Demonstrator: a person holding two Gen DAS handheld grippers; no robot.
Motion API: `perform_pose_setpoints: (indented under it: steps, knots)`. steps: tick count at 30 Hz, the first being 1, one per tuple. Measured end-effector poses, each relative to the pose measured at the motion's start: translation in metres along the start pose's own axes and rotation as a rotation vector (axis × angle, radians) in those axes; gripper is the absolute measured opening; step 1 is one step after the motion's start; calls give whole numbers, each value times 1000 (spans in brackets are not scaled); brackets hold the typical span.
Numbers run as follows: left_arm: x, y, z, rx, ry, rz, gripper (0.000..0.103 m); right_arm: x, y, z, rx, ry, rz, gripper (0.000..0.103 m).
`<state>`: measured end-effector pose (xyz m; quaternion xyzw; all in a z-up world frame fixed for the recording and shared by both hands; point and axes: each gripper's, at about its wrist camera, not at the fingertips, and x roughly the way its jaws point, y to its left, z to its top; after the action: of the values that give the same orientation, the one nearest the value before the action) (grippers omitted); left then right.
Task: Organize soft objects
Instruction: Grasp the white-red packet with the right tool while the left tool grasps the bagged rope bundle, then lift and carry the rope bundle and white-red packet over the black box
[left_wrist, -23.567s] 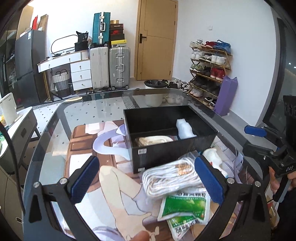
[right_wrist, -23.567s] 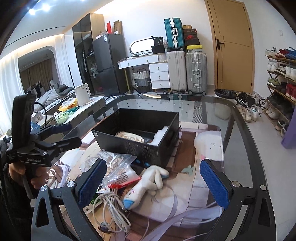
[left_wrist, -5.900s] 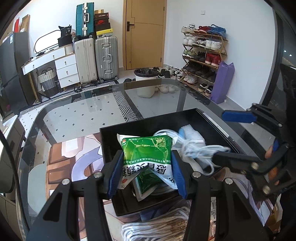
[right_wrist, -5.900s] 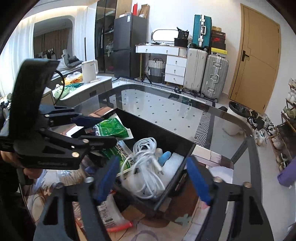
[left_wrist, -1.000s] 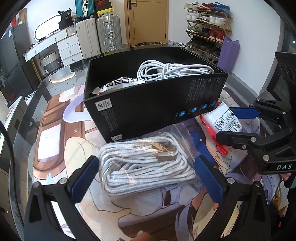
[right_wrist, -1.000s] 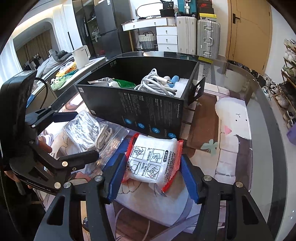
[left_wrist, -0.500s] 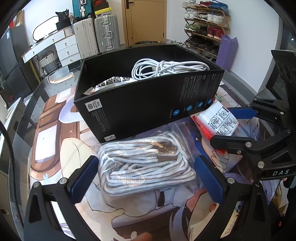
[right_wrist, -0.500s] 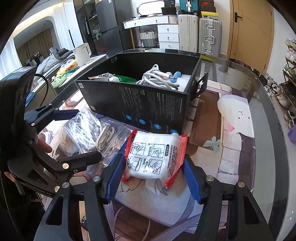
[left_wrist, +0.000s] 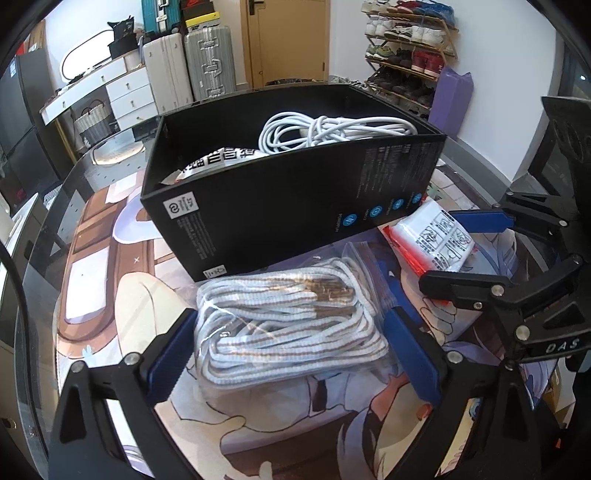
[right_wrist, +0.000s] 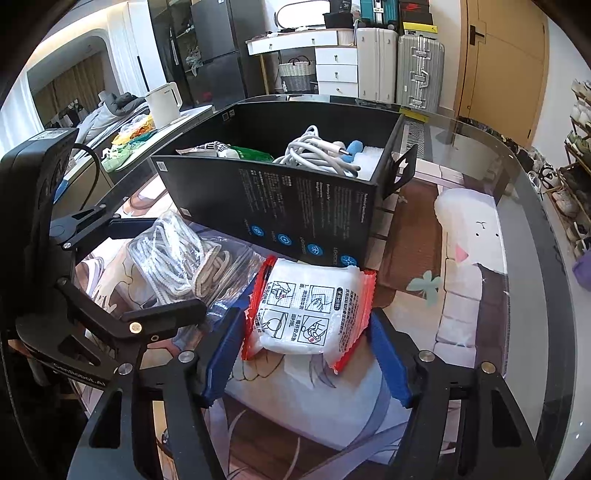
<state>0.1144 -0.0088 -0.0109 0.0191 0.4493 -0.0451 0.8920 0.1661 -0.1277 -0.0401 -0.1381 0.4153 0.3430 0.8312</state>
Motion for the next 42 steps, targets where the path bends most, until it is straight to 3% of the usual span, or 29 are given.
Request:
perform_pose_setpoints:
  steps: [10,20,22,30,42]
  knots:
    - [-14,-1,-9,60,-31,-44,77,-2,-1,-2,6,-1,4,71]
    - [-28,9,-11,40,-71,-65,77,-2,-3,-1,23,-3,3,71]
    - [-33,11,-11,38,-83,-59,77,-2,-1,-1,21,-3,-4,64]
    - [-50,19,-9,26,-125,-59,77,-11,1,-1,-19,-12,-2,53]
    - [-68,22,-3,20,-176,-54,77,-38,9,0,-53,-64,26,53]
